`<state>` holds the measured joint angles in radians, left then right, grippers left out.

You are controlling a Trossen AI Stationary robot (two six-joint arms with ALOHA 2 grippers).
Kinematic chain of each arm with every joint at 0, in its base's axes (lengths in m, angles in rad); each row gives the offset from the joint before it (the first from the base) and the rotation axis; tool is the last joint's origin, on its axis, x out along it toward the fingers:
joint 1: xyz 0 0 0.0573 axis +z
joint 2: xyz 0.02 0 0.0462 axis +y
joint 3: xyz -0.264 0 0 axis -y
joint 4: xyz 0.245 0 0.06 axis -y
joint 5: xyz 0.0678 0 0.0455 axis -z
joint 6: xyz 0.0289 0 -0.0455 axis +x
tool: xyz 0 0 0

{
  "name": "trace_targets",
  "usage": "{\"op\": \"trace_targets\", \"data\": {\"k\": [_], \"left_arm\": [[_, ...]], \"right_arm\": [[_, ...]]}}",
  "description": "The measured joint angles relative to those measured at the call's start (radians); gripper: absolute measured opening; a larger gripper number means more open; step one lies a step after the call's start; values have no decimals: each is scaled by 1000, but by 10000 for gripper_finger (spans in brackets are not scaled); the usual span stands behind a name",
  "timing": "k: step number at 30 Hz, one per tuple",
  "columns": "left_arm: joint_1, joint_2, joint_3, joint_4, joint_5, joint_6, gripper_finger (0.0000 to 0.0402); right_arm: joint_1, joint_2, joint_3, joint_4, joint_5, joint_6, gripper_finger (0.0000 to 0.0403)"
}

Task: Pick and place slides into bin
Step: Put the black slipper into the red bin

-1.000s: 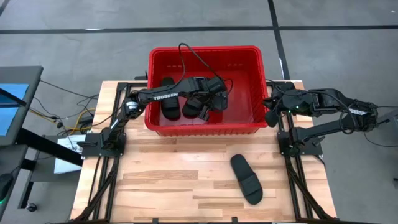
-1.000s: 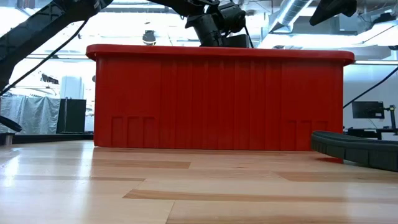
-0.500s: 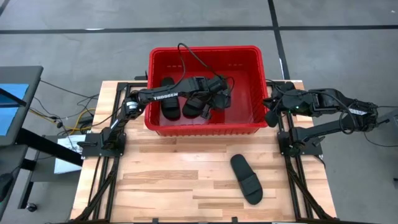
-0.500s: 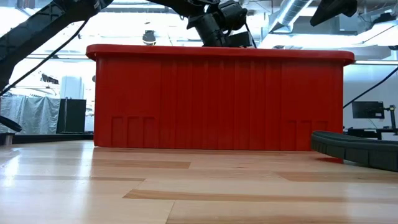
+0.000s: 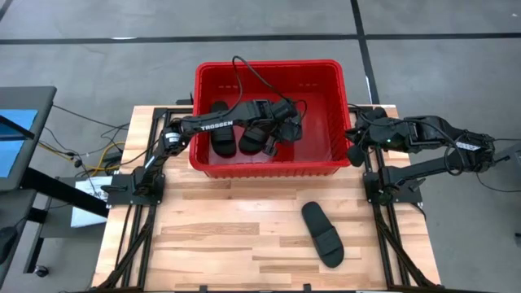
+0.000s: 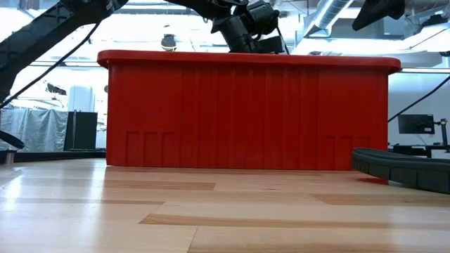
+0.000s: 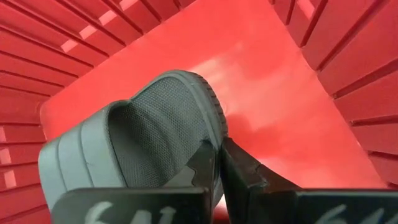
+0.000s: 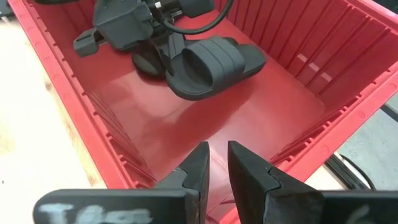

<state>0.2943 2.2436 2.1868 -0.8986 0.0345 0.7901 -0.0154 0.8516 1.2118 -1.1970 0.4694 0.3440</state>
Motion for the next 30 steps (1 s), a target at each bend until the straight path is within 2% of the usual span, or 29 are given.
{"op": "trace_targets", "data": {"k": [9,14,30], "left_arm": [[0,0,0,-1,16,-12,0],[0,0,0,0,58,-18,0],[6,0,0,44,54,-15,0]], "right_arm": [[0,0,0,0,0,4,52],[0,0,0,0,0,4,52],[0,0,0,-8,-8,5,52]]}}
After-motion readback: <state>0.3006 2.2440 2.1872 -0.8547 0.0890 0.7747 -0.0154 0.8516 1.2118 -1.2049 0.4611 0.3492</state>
